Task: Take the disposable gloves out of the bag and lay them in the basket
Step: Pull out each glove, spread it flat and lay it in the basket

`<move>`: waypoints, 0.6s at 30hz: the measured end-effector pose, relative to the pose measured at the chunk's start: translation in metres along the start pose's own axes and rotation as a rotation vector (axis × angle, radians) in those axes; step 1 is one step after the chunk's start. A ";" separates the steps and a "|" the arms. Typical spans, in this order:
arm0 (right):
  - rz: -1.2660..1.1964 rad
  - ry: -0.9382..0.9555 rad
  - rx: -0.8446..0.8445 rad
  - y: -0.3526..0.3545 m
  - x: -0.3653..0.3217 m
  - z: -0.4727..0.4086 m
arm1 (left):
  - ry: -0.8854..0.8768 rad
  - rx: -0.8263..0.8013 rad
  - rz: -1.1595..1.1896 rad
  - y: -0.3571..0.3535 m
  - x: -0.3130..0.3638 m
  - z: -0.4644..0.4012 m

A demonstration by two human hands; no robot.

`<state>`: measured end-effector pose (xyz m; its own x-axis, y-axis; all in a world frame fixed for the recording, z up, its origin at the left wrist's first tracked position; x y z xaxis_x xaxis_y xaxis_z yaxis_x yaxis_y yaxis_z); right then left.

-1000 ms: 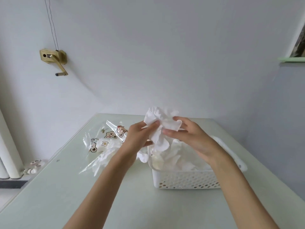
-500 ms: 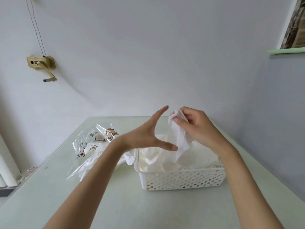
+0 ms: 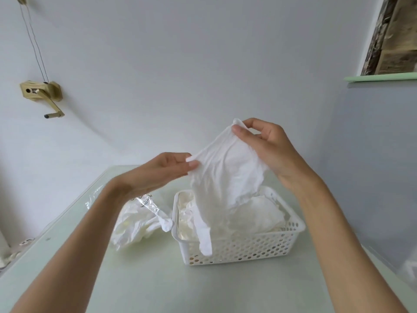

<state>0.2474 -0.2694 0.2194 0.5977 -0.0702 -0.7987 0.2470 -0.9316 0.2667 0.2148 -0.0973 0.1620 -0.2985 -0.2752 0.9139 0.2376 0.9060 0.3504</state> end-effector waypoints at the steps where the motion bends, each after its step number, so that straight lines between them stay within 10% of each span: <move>1: -0.009 0.001 0.004 -0.007 -0.001 -0.001 | -0.019 0.013 0.020 0.006 0.004 0.006; 9: -0.199 -0.281 0.100 -0.024 0.073 0.001 | 0.172 0.290 -0.189 0.042 -0.012 -0.006; 18: 0.719 -0.436 0.067 0.026 0.172 0.031 | 0.347 0.344 -0.768 0.001 -0.107 -0.087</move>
<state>0.3335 -0.3167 0.0720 0.2403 -0.7728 -0.5875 -0.1348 -0.6259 0.7682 0.3276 -0.0951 0.0820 0.0476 -0.8738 0.4840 -0.2172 0.4639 0.8588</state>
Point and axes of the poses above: each hand's wrist, its own z-axis away from the middle knuckle, its own y-axis out of the back of the hand, x = y × z, the point moved 8 cm from there along -z, towards the middle knuckle, and after that the axes turned 3 degrees about y, right-handed, at the moved point
